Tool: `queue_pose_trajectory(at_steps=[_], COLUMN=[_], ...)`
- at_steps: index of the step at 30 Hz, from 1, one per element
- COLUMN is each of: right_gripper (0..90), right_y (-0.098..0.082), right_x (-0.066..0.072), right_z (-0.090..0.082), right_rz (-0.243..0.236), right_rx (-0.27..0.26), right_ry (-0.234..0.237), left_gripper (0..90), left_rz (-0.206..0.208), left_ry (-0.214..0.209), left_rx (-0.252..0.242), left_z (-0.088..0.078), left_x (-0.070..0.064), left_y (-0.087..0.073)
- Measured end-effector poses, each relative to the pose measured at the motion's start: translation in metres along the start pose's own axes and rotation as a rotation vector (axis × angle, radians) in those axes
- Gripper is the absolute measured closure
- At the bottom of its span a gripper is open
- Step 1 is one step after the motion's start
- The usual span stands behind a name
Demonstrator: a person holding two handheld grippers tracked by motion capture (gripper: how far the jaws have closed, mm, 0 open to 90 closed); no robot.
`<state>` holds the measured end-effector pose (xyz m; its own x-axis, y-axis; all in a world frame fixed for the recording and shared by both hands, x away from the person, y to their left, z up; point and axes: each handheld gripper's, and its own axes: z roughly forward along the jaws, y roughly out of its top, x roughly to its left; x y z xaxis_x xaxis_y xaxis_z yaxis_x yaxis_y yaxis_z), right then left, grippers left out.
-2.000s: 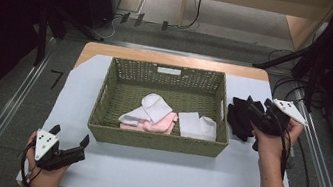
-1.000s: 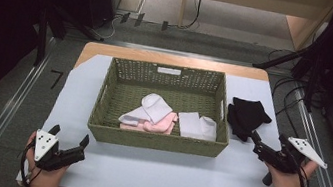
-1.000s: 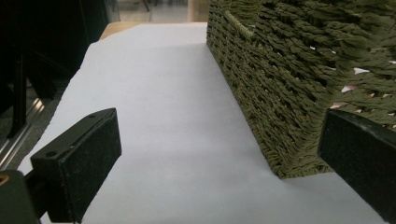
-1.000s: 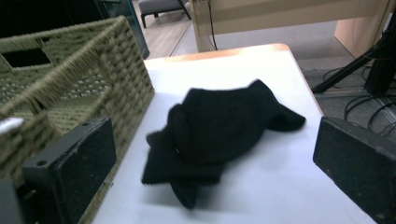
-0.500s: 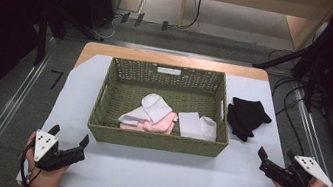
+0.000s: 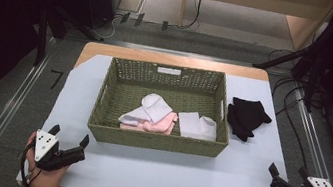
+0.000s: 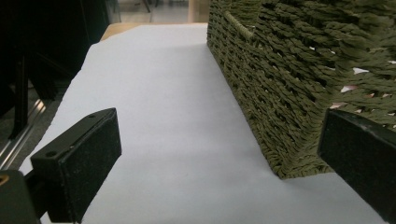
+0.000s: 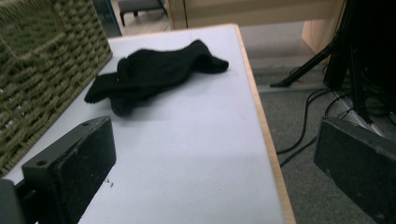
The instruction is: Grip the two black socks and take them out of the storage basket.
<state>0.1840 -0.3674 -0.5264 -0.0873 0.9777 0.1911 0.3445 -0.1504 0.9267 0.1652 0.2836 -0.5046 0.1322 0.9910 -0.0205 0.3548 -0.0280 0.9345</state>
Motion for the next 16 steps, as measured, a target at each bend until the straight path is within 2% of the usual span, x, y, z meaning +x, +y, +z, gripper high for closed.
queue_pose_trajectory(at_steps=[7,11,13,16], right_gripper=[0.0,0.0,0.0,0.0], right_y=[-0.0046,-0.0064,-0.0055,-0.0068], right_x=[0.0069,0.0063,0.0052,0.0055], right_z=[-0.0033,-0.0051,-0.0036,-0.0060], right_rz=[-0.065,-0.039,-0.040,-0.031], right_rx=[-0.027,-0.047,-0.033,-0.057], right_ry=[-0.012,-0.047,-0.029,-0.043], left_gripper=[0.5,0.5,0.5,0.5], left_rz=[0.009,0.008,0.000,0.000], left_ry=[0.006,0.010,0.011,0.009], left_rx=[0.018,0.019,0.019,0.029], left_z=[0.0020,0.0021,0.0020,0.0028], left_x=[-0.0009,-0.0011,-0.0007,0.0001], left_y=[0.0007,0.0008,0.0008,0.0013])
